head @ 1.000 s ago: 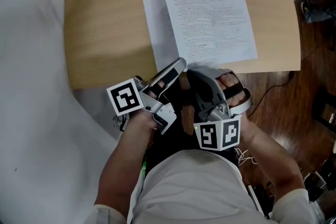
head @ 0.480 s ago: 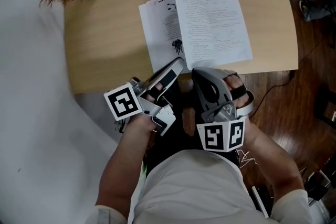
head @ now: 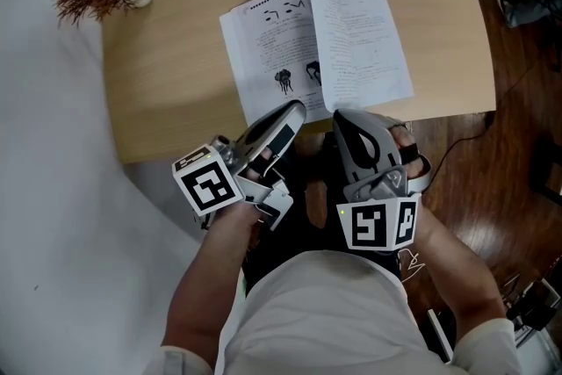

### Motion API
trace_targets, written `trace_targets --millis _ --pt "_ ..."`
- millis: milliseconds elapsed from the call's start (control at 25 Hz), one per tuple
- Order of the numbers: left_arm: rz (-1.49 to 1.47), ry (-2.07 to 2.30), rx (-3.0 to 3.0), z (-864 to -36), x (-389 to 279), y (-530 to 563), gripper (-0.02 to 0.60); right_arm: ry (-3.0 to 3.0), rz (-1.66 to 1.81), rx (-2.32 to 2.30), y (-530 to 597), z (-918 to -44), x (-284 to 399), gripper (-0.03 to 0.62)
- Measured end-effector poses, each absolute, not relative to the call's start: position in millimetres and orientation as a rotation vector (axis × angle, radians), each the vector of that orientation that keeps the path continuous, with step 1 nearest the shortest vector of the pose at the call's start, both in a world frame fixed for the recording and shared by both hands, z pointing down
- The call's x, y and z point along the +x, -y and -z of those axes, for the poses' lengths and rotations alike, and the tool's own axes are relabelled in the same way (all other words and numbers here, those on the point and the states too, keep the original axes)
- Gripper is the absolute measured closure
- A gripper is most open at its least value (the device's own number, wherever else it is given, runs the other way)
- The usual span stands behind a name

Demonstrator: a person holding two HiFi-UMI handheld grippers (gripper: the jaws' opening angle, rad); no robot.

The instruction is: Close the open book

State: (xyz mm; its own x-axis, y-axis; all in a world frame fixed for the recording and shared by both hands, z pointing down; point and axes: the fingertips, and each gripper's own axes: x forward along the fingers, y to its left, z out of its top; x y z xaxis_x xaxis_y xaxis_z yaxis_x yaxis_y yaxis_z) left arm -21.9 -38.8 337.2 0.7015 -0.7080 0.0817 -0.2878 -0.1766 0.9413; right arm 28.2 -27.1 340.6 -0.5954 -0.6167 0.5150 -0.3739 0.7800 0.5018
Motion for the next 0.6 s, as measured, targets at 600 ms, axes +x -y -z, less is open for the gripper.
trace_targets --millis 600 --pt "0.386 0.758 1.774 -346 10 34 0.584 2.230 0.300 0.914 51 -345 82 0.592"
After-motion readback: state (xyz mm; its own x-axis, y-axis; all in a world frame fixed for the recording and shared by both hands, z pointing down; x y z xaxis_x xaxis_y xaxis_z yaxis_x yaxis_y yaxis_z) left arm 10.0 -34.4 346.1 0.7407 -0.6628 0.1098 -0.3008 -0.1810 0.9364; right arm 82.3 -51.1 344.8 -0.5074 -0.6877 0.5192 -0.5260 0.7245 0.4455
